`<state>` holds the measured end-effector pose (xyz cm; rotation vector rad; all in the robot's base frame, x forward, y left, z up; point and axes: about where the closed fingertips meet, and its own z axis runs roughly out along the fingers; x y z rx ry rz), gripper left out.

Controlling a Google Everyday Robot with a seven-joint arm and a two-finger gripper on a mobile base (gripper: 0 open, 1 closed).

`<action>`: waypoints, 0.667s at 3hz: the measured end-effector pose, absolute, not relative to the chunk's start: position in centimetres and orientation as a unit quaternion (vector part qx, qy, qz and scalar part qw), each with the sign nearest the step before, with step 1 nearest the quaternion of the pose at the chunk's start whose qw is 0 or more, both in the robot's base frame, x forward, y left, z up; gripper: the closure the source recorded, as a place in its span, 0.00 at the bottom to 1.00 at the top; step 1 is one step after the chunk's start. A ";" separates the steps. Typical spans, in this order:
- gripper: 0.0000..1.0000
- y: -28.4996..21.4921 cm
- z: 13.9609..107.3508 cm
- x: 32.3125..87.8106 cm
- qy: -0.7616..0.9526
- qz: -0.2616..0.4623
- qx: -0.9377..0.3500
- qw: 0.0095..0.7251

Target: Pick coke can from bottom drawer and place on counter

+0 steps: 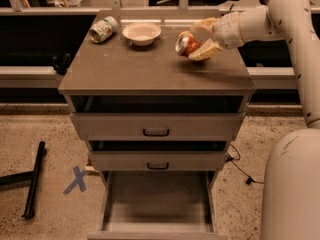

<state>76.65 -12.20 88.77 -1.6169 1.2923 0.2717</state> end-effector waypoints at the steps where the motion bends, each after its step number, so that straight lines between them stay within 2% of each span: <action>1: 0.00 -11.7 88.6 76.9 0.533 0.119 -0.673 0.499; 2: 0.00 -11.7 88.5 76.9 0.534 0.119 -0.673 0.499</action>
Offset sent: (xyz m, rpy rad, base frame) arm 0.0037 -0.0086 0.0022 -0.0036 0.0108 -0.0017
